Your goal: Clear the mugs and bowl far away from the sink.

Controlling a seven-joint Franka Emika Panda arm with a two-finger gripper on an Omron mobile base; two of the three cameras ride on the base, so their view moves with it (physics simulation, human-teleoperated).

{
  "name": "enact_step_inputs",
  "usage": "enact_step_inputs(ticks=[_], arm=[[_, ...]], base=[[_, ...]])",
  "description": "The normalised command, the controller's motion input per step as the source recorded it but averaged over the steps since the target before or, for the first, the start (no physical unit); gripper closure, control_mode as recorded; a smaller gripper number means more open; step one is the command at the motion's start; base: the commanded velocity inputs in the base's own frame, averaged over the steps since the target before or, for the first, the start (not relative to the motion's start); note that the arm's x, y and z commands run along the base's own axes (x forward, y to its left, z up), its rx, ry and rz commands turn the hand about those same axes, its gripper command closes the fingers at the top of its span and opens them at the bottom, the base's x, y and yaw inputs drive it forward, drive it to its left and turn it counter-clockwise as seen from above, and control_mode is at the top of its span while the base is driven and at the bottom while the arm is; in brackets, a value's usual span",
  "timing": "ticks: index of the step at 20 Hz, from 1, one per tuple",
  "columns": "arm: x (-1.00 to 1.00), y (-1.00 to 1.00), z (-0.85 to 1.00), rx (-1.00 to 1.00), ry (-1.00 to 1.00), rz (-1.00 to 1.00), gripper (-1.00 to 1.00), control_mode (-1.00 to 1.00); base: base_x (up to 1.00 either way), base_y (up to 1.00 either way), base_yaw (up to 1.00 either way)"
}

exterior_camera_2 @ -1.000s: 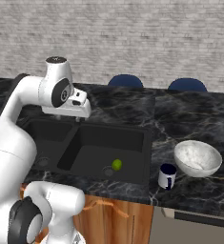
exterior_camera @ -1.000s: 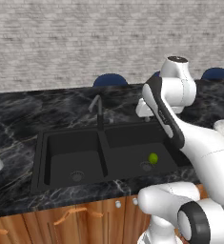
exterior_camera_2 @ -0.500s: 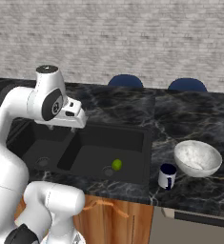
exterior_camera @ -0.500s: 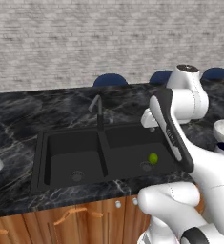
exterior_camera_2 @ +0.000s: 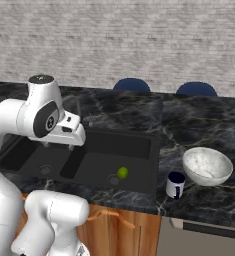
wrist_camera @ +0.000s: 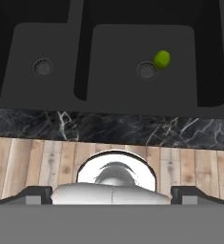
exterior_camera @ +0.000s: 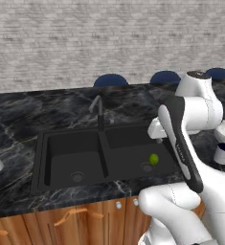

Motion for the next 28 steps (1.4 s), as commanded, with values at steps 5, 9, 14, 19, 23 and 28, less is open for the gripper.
enact_step_inputs(ticks=[5, 9, 14, 19, 23, 28], arm=[[-0.34, 0.00, 0.00, 0.00, 0.00, 0.00, -1.00, -1.00], [-0.37, 0.00, 0.01, 0.00, -0.02, -0.03, -1.00, -1.00], [-0.03, 0.14, 0.00, 0.00, 0.00, -0.02, -1.00, -1.00], [-0.03, 0.17, 0.00, 0.00, -0.01, 0.00, -1.00, 1.00], [0.00, 0.00, 0.00, 0.00, 0.00, 0.00, -1.00, 1.00], [0.00, 0.00, 0.00, 0.00, 0.00, 0.00, -1.00, 1.00]], base=[[0.00, 0.00, 0.00], [0.00, 0.00, 0.00], [0.00, 0.00, 0.00], [0.00, 0.80, -0.05], [0.00, 1.00, -0.08], [0.00, 1.00, -0.08]])
